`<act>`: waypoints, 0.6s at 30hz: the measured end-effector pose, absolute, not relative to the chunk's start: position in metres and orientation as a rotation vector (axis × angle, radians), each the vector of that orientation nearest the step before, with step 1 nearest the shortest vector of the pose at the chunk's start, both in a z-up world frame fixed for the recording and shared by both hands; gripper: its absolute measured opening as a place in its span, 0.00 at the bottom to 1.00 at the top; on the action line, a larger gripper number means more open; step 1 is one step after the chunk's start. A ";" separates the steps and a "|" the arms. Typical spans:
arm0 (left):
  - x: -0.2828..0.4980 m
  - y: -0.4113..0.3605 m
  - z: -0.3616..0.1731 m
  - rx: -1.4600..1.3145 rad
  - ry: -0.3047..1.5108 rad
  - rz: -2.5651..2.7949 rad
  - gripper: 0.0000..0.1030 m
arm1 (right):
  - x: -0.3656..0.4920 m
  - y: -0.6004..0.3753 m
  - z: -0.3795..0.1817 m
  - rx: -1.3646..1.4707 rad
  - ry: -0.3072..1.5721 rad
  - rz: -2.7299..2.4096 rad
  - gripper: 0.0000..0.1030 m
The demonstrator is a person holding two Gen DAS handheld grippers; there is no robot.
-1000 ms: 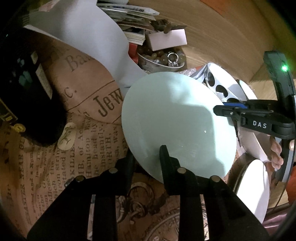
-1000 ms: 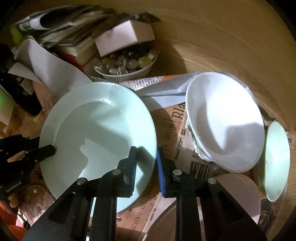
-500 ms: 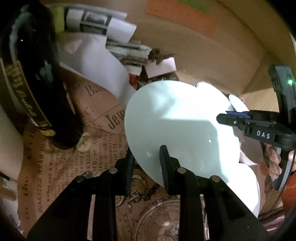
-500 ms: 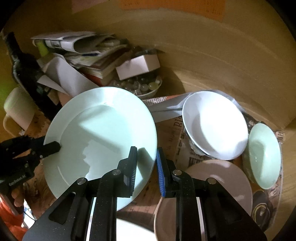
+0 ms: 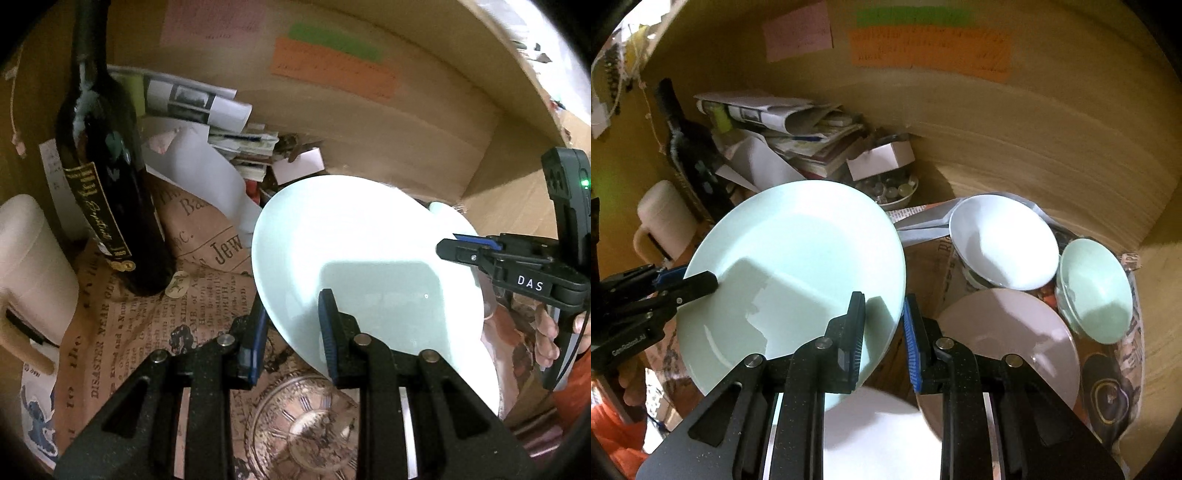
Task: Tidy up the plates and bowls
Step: 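Lift the mint plate with both tools and carry it over the white plate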
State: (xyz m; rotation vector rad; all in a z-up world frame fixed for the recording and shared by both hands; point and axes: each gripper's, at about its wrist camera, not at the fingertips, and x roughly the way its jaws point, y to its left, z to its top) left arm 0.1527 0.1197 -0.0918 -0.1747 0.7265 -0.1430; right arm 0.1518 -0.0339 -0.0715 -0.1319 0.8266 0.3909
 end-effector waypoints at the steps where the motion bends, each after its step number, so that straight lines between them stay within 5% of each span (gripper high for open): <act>1: 0.149 0.117 -0.090 -0.170 0.719 -0.142 0.26 | 0.148 -0.035 -0.070 -0.129 0.821 0.391 0.18; 18: 0.092 0.092 -0.076 -0.122 0.670 -0.163 0.26 | 0.085 -0.064 -0.060 -0.096 0.744 0.385 0.18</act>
